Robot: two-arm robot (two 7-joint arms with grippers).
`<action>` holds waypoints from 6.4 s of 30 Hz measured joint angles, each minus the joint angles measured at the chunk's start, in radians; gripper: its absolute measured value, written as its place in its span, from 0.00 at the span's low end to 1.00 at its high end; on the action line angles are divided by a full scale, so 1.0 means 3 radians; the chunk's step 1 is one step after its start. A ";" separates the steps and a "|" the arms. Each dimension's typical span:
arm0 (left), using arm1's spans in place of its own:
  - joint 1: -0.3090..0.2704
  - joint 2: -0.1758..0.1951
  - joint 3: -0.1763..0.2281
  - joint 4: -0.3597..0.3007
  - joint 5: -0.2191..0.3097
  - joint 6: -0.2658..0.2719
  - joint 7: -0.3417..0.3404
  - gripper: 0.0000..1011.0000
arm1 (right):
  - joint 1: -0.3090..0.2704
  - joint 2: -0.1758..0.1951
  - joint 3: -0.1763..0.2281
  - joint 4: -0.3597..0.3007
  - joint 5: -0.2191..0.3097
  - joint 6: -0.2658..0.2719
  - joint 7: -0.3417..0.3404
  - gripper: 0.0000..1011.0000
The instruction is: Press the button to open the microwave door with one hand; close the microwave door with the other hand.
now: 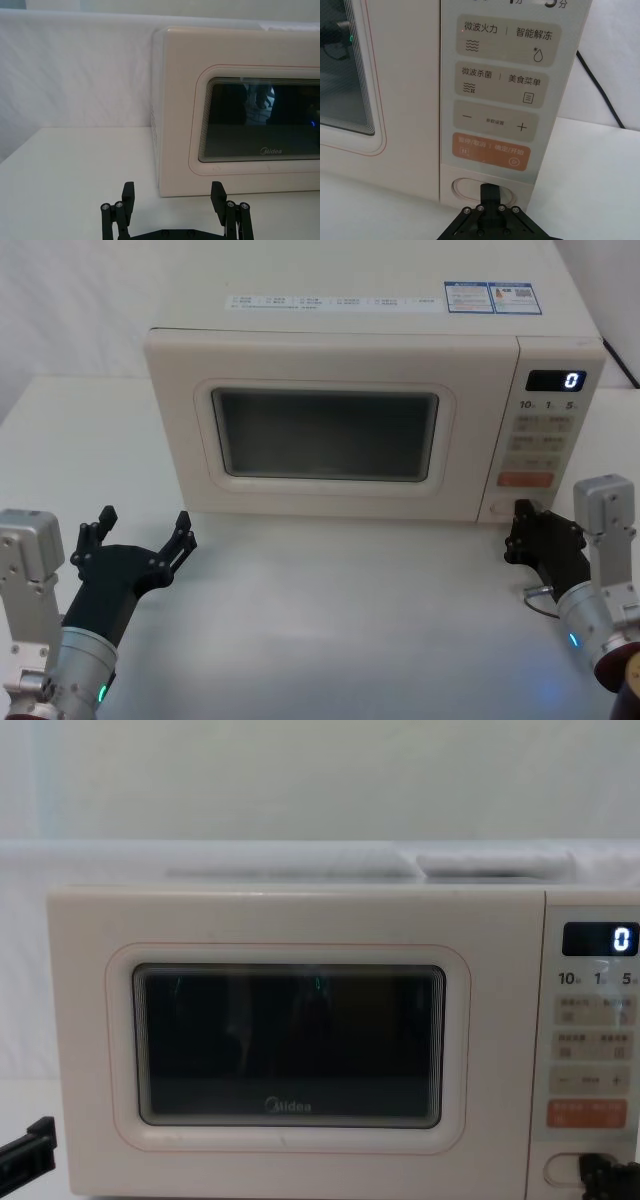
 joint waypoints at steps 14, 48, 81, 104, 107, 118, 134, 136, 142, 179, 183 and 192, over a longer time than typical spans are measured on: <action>0.0000 0.0000 0.0000 0.0000 0.0000 0.0000 0.0000 0.99 | 0.0063 0.0024 0.0038 0.0070 0.0019 -0.0030 0.0013 0.00; 0.0000 0.0000 0.0000 0.0000 0.0000 0.0000 0.0000 0.99 | 0.0090 0.0081 0.0029 0.0098 0.0034 -0.0053 0.0073 0.00; 0.0000 0.0000 0.0000 0.0000 0.0000 0.0000 0.0000 0.99 | 0.0198 0.0100 -0.0052 0.0175 0.0002 -0.0025 0.0090 0.00; 0.0000 0.0000 0.0000 0.0000 0.0000 0.0000 0.0000 0.99 | 0.0248 0.0098 -0.0075 0.0232 0.0010 -0.0025 0.0101 0.00; 0.0000 0.0000 0.0000 0.0000 0.0000 0.0000 0.0000 0.99 | 0.0255 0.0097 -0.0083 0.0244 0.0011 -0.0026 0.0108 0.00; 0.0000 0.0000 0.0000 0.0000 0.0000 -0.0001 0.0000 0.99 | 0.0298 0.0074 -0.0105 0.0310 0.0065 -0.0029 0.0158 0.00; 0.0000 0.0000 0.0000 0.0000 0.0000 0.0000 0.0000 0.99 | 0.0193 0.0105 -0.0117 0.0190 0.0108 -0.0014 0.0182 0.00; 0.0000 0.0000 0.0000 0.0000 0.0000 0.0000 0.0000 0.99 | 0.0149 0.0111 -0.0116 0.0141 0.0118 -0.0004 0.0182 0.00; 0.0000 0.0000 0.0000 0.0000 0.0000 0.0000 0.0001 0.99 | -0.0024 0.0128 -0.0116 -0.0038 0.0137 0.0031 0.0181 0.00; 0.0000 0.0000 0.0000 0.0000 0.0000 0.0000 0.0000 0.99 | -0.0660 0.0301 0.0222 -0.1054 0.0096 0.0094 -0.0006 0.00; 0.0000 0.0000 0.0000 0.0000 0.0000 0.0000 0.0000 0.99 | -0.0686 0.0298 0.0282 -0.1072 0.0094 0.0102 -0.0015 0.00; 0.0000 0.0000 0.0000 0.0000 0.0000 0.0000 0.0000 0.99 | -0.0682 0.0296 0.0273 -0.1070 0.0093 0.0102 -0.0016 0.00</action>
